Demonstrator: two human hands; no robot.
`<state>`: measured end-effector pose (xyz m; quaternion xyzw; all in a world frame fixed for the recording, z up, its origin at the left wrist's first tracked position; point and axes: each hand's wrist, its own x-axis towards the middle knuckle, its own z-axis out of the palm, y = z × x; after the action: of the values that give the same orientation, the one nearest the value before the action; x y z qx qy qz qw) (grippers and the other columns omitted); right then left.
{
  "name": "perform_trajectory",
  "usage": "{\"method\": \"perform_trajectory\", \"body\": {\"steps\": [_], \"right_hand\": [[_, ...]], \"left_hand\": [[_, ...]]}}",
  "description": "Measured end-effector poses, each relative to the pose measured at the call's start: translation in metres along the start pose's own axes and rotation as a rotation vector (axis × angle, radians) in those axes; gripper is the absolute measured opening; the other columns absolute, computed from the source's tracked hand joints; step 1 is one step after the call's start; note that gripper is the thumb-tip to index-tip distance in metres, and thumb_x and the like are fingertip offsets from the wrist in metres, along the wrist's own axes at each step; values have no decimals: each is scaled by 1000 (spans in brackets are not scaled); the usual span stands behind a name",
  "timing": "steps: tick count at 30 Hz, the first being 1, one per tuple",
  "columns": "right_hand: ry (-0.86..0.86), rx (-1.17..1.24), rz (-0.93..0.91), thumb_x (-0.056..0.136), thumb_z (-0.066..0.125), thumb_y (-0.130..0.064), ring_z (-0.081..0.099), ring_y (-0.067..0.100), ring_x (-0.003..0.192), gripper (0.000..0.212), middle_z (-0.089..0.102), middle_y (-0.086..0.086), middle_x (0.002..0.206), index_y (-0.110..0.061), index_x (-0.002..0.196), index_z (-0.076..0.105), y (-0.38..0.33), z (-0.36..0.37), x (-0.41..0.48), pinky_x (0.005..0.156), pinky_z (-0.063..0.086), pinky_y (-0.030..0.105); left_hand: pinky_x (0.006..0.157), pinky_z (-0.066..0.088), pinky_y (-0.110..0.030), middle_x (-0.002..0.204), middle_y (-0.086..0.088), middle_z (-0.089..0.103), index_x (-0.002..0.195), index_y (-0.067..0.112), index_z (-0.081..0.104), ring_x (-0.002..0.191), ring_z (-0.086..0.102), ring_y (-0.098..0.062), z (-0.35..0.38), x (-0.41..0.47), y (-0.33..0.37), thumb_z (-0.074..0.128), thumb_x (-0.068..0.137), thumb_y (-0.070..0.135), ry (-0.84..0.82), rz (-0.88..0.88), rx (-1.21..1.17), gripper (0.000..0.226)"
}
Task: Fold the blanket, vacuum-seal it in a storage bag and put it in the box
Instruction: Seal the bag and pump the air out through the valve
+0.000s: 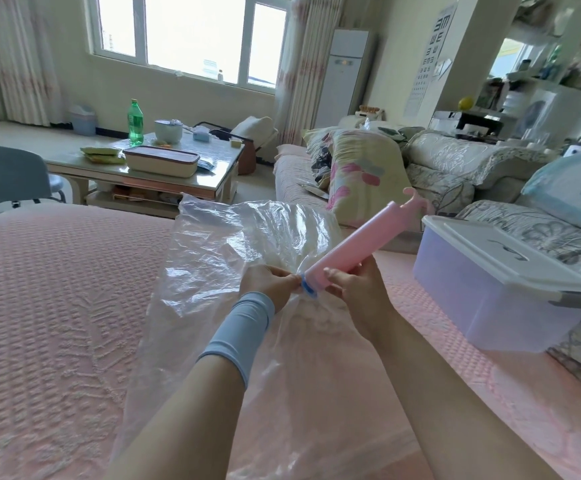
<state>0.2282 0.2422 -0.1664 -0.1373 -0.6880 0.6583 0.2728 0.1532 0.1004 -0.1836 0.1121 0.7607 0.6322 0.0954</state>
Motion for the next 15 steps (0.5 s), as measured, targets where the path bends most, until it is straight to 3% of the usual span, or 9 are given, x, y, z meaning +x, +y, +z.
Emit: {"method": "perform_trajectory", "body": {"steps": [3, 5, 7, 9, 12, 15], "right_hand": [[158, -144, -67, 74, 88, -16, 70, 24, 89, 56, 68, 9, 98, -5, 117, 53, 1, 6, -2, 71, 58, 32], [161, -83, -30, 78, 85, -24, 67, 20, 95, 67, 63, 7, 106, -9, 127, 42, 4, 10, -3, 76, 58, 35], [85, 32, 24, 86, 72, -18, 64, 20, 104, 58, 57, 6, 113, -15, 132, 36, 5, 9, -4, 85, 57, 40], [26, -6, -25, 82, 64, -7, 63, 23, 106, 51, 59, 6, 110, -17, 126, 42, 5, 7, -2, 88, 58, 38], [90, -184, -107, 83, 77, -9, 67, 16, 93, 49, 65, -1, 100, -17, 120, 46, 4, 8, -1, 74, 57, 22], [183, -128, -103, 74, 89, -19, 68, 16, 90, 69, 64, 1, 100, -12, 124, 43, 5, 13, -4, 78, 58, 32]], "left_hand": [[64, 48, -25, 55, 5, 63, 69, 24, 74, 60, 56, -15, 1, -2, 1, 80, 75, 31, -1, 12, 16, 11], [64, 48, -25, 56, 4, 64, 67, 26, 74, 61, 57, -16, 1, -3, 2, 80, 75, 31, -4, 17, 22, 11], [64, 51, -27, 59, 1, 66, 68, 24, 74, 61, 57, -16, 0, -3, 2, 79, 75, 31, -10, 21, 33, 11], [69, 54, -31, 67, -2, 71, 74, 21, 76, 64, 58, -17, -1, -4, 1, 79, 76, 30, -18, 18, 25, 10], [65, 52, -28, 73, -2, 73, 75, 20, 77, 66, 61, -16, -1, -4, 1, 77, 77, 30, -23, 27, 62, 10], [70, 56, -32, 74, -1, 74, 77, 21, 77, 68, 64, -17, 1, -6, 3, 74, 80, 30, -26, 56, 77, 9]]}}
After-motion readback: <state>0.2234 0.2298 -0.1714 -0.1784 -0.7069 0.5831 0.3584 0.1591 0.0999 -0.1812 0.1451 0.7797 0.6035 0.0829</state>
